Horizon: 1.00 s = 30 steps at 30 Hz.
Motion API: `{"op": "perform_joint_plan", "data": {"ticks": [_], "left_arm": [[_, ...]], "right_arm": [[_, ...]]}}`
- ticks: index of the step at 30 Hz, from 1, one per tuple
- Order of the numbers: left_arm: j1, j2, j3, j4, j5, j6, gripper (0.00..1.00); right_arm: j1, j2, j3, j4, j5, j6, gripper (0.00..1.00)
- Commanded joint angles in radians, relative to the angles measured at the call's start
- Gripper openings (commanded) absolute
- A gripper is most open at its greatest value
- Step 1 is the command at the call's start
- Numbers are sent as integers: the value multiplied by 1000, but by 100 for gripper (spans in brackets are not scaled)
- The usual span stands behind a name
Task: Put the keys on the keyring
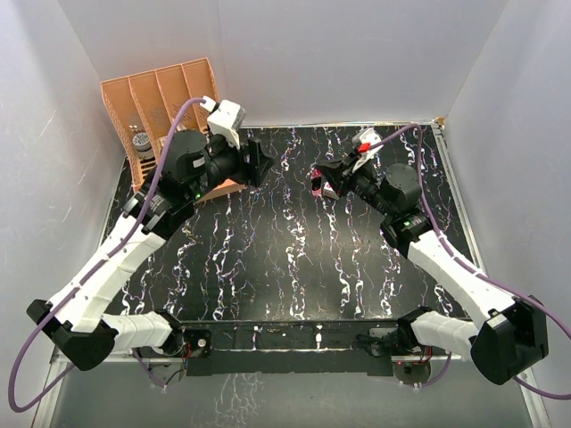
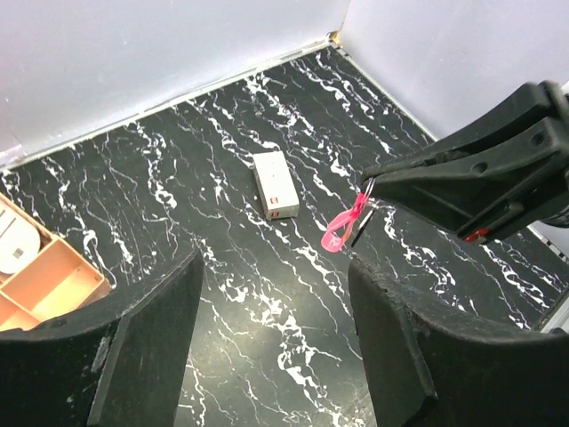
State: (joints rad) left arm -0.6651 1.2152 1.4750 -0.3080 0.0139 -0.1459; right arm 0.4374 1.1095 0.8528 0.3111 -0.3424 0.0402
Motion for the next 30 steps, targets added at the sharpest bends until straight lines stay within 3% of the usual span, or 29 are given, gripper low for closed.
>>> {"op": "perform_joint_plan", "data": {"ticks": [1,6,14,19,24,30], "left_arm": [[-4,-62,-71,99,-34,-34,65],[-4,-104,-116,128,-46,-47,66],[-4,-178,-259,307,-30,-102,61],[-4,-159,-347,451,75,-135,59],[-4,-89,-412,563,180,-138,51],[-5,-77,-515,737,177,-143,50]], "right_arm": [[-2,18,19,64,23,62,0],[-1,36,36,87,15,105,0],[0,50,57,115,10,141,0],[0,25,23,155,-14,147,0],[-2,-6,-36,217,3,174,0],[0,-14,-29,189,57,220,0]]}}
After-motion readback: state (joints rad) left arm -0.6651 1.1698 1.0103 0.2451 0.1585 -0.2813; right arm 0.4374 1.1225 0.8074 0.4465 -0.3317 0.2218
